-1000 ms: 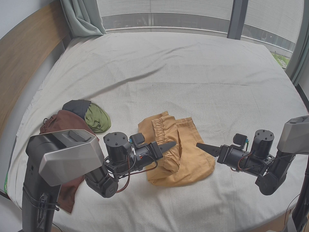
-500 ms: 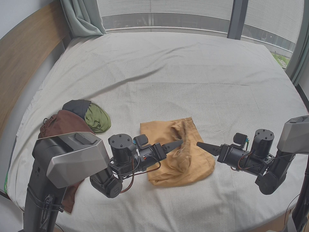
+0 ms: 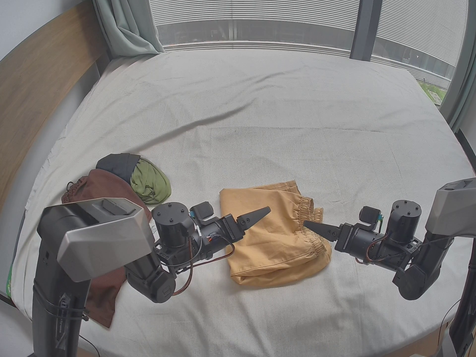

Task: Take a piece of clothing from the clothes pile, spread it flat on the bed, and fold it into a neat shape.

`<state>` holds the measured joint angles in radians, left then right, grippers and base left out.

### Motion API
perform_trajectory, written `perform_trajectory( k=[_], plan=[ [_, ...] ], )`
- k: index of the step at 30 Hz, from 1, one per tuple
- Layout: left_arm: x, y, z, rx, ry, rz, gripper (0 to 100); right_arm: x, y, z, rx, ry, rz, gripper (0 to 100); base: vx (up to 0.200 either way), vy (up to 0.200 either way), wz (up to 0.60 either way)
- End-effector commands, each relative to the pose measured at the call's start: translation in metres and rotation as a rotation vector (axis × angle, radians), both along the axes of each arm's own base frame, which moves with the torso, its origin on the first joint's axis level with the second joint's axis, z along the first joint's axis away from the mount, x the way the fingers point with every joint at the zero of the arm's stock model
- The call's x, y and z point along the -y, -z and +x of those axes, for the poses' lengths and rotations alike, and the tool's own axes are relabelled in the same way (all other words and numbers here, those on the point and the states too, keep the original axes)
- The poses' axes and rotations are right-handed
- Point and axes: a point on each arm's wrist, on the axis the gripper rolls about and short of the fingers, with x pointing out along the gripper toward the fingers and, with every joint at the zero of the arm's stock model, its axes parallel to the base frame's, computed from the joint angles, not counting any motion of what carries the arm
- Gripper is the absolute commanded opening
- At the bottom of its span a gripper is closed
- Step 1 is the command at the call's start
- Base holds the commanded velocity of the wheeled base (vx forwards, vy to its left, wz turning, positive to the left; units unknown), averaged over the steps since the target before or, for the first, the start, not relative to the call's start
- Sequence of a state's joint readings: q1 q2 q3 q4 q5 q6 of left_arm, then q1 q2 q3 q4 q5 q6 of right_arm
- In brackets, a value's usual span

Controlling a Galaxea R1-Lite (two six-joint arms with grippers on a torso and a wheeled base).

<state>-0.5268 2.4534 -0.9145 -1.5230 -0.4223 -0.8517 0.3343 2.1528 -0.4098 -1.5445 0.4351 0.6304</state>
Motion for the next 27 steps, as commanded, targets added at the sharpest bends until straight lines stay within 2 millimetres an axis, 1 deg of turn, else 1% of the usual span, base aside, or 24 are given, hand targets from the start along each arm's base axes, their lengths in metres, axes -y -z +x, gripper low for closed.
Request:
perform_trajectory(
  k=[1,4,5,6,8,12,15,17,18,19,20,22,23,26,27],
  plan=[
    [-0.018,-0.014,-0.007,0.014,-0.025,0.020,100,-0.002,0.004,-0.001,-0.013,-0.007,-0.004,100,0.000,0.000,0.00],
    [-0.023,-0.011,-0.011,0.020,-0.029,0.048,100,-0.002,0.005,-0.001,-0.015,-0.008,-0.005,100,0.000,0.000,0.00],
    [-0.028,-0.007,-0.015,0.033,-0.032,0.088,100,-0.003,0.009,0.000,-0.026,-0.008,-0.009,100,0.000,0.000,0.00],
    [-0.028,-0.006,-0.016,0.034,-0.033,0.093,100,-0.003,0.009,0.001,-0.027,-0.008,-0.009,100,0.000,0.000,0.00],
    [-0.033,-0.001,-0.019,0.045,-0.038,0.125,100,-0.004,0.019,0.003,-0.050,-0.008,-0.018,100,0.000,0.000,0.00],
    [-0.044,0.003,-0.019,0.049,-0.057,0.161,100,-0.007,0.030,0.009,-0.070,-0.011,-0.024,100,0.000,0.000,0.00],
    [-0.051,0.004,-0.019,0.050,-0.078,0.177,100,-0.009,0.034,0.013,-0.072,-0.012,-0.023,100,0.000,0.000,0.00],
    [-0.051,0.004,-0.019,0.050,-0.078,0.177,100,-0.009,0.034,0.013,-0.072,-0.012,-0.023,100,0.000,0.000,0.00],
    [-0.061,0.005,-0.017,0.071,-0.103,0.205,100,-0.010,0.042,0.014,-0.091,-0.014,-0.030,100,0.000,0.000,0.00],
    [-0.063,0.005,-0.016,0.076,-0.107,0.214,100,-0.010,0.043,0.014,-0.095,-0.014,-0.031,100,0.000,0.000,0.00],
    [-0.070,0.007,-0.015,0.095,-0.122,0.243,100,-0.010,0.047,0.014,-0.108,-0.011,-0.036,100,0.000,0.000,0.00],
    [-0.078,0.008,-0.014,0.116,-0.137,0.274,100,-0.009,0.050,0.013,-0.119,-0.011,-0.041,100,0.000,0.000,0.00],
    [-0.085,0.010,-0.014,0.125,-0.148,0.298,100,-0.009,0.051,0.011,-0.127,-0.011,-0.045,100,0.000,0.000,0.00],
    [-0.095,0.013,-0.016,0.127,-0.163,0.333,100,-0.008,0.054,0.010,-0.138,-0.011,-0.048,100,0.000,0.000,0.00],
    [-0.096,0.013,-0.016,0.126,-0.164,0.334,100,-0.008,0.054,0.010,-0.139,-0.011,-0.049,100,0.000,0.000,0.00]
  ],
)
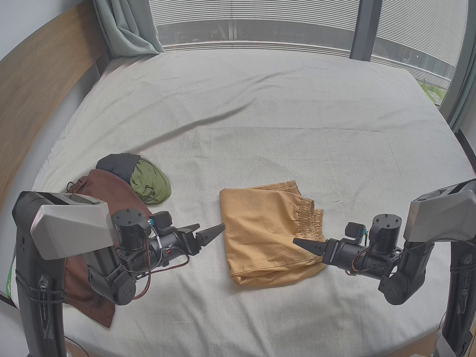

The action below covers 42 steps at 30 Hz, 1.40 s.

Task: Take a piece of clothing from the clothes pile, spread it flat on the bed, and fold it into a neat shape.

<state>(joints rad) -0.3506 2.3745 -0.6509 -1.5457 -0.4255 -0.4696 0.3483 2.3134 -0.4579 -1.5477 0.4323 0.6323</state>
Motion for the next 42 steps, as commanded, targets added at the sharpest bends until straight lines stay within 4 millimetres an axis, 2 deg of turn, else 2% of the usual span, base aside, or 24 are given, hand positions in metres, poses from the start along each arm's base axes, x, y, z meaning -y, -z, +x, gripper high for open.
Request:
perform_trajectory(
  k=[1,9,18,22,25,29,35,42],
  plan=[
    [-0.020,0.004,-0.003,-0.023,-0.039,0.025,100,0.001,0.015,-0.002,-0.049,0.000,-0.018,100,0.000,0.000,0.00],
    [-0.026,-0.011,-0.009,-0.002,-0.034,0.015,100,0.001,0.032,-0.001,-0.090,0.002,-0.036,100,0.000,0.000,0.00],
    [-0.027,-0.007,-0.014,-0.003,-0.021,0.047,100,0.001,0.032,0.000,-0.087,0.003,-0.035,100,0.000,0.000,0.00],
    [-0.027,-0.007,-0.015,0.017,-0.019,0.071,100,0.001,0.026,-0.002,-0.074,0.002,-0.031,100,0.000,0.000,0.00],
    [-0.029,-0.003,-0.020,0.031,-0.004,0.122,100,0.003,0.005,-0.006,-0.031,0.002,-0.015,100,0.000,0.000,0.00],
    [-0.032,0.001,-0.027,0.107,0.047,0.232,100,0.008,-0.011,-0.012,0.028,-0.001,-0.032,100,0.000,0.000,0.00],
    [-0.042,-0.004,-0.026,0.196,0.072,0.300,100,0.025,-0.009,-0.007,0.067,0.036,-0.089,100,0.000,0.000,0.00],
    [-0.048,-0.012,-0.027,0.240,0.081,0.317,100,0.035,-0.007,-0.004,0.078,0.060,-0.115,100,0.000,0.000,0.00]
  ],
)
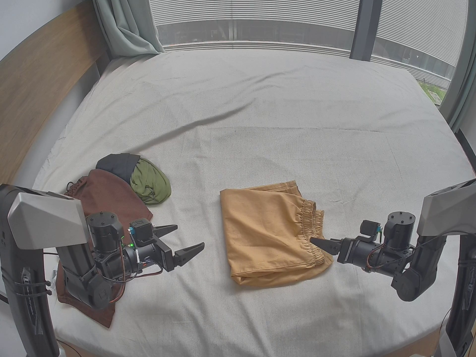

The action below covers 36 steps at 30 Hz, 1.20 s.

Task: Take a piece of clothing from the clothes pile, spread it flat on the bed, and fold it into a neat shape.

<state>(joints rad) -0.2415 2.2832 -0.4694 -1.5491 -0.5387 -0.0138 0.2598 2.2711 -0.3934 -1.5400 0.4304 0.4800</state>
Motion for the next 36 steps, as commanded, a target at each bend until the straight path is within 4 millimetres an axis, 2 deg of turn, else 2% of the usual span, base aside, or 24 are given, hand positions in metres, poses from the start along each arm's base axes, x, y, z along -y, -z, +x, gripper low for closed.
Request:
perform_trajectory(
  k=[1,11,18,25,30,36],
  plan=[
    [-0.002,-0.005,-0.001,0.013,-0.005,-0.001,100,0.004,0.001,0.001,0.000,0.013,-0.002,100,0.000,0.000,0.00],
    [-0.001,-0.002,-0.001,0.005,0.002,0.002,100,0.011,0.039,0.006,-0.082,0.024,-0.054,100,0.000,0.000,0.00],
    [-0.001,0.000,-0.002,-0.001,0.002,0.004,100,0.003,0.058,0.009,-0.119,0.002,-0.063,100,0.000,0.000,0.00],
    [0.000,0.000,-0.002,-0.002,0.003,0.004,100,-0.013,0.059,0.014,-0.098,-0.036,-0.044,100,0.000,0.000,0.00],
    [-0.001,-0.001,-0.002,0.003,0.002,0.005,100,-0.037,0.050,0.022,-0.093,-0.059,0.045,100,0.000,0.000,0.00],
    [-0.002,0.000,-0.003,-0.001,-0.001,0.007,100,-0.042,0.050,0.025,-0.089,-0.058,0.060,100,0.000,0.000,0.00]
  ],
)
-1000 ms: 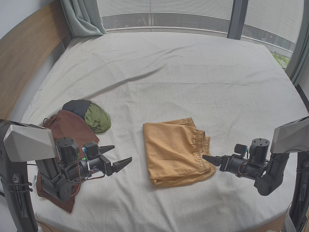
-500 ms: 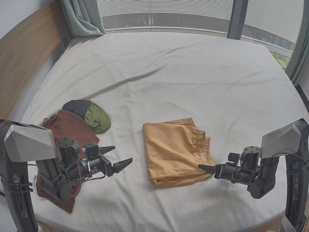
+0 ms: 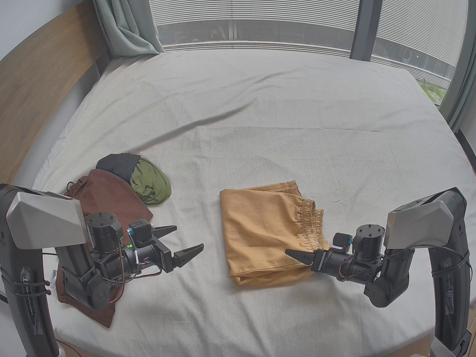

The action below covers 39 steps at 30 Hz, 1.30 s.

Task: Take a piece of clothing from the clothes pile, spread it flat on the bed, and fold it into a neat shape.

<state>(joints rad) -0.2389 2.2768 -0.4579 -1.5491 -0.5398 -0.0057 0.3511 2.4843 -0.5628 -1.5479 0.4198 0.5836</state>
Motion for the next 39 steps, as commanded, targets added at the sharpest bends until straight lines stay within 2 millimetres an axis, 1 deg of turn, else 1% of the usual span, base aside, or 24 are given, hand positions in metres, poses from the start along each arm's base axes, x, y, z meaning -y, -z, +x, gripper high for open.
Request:
perform_trajectory(
  k=[1,6,7,21,28,29,31,33,39],
  plan=[
    [0.000,0.000,-0.001,-0.001,0.002,0.001,100,-0.004,0.000,0.003,0.013,-0.007,0.005,100,0.000,0.000,0.00],
    [0.000,0.001,0.000,0.003,0.003,0.008,100,-0.004,0.000,0.002,0.012,-0.007,0.004,100,0.000,0.000,0.00],
    [0.000,0.002,0.000,0.001,0.003,0.008,100,-0.004,0.000,0.002,0.012,-0.007,0.004,0,0.000,0.000,0.00],
    [-0.001,0.000,-0.001,0.006,0.002,0.009,100,-0.008,0.000,0.000,0.002,-0.017,0.010,0,0.000,0.000,0.00],
    [0.000,-0.008,-0.003,0.033,0.010,0.012,100,-0.022,-0.020,-0.004,0.056,-0.059,0.036,0,0.000,0.000,0.00],
    [0.000,-0.008,-0.003,0.034,0.010,0.011,100,-0.025,-0.028,-0.004,0.077,-0.065,0.045,0,0.000,0.000,0.00],
    [0.000,-0.008,-0.003,0.034,0.009,0.011,100,-0.026,-0.032,-0.005,0.089,-0.069,0.050,0,0.000,0.000,0.00],
    [0.000,-0.008,-0.002,0.037,0.009,0.012,100,-0.027,-0.046,-0.006,0.121,-0.076,0.064,0,0.000,0.000,0.00],
    [-0.002,-0.008,-0.003,0.035,0.003,0.013,100,-0.031,-0.070,-0.010,0.181,-0.095,0.091,0,0.000,0.000,0.00]
  ],
)
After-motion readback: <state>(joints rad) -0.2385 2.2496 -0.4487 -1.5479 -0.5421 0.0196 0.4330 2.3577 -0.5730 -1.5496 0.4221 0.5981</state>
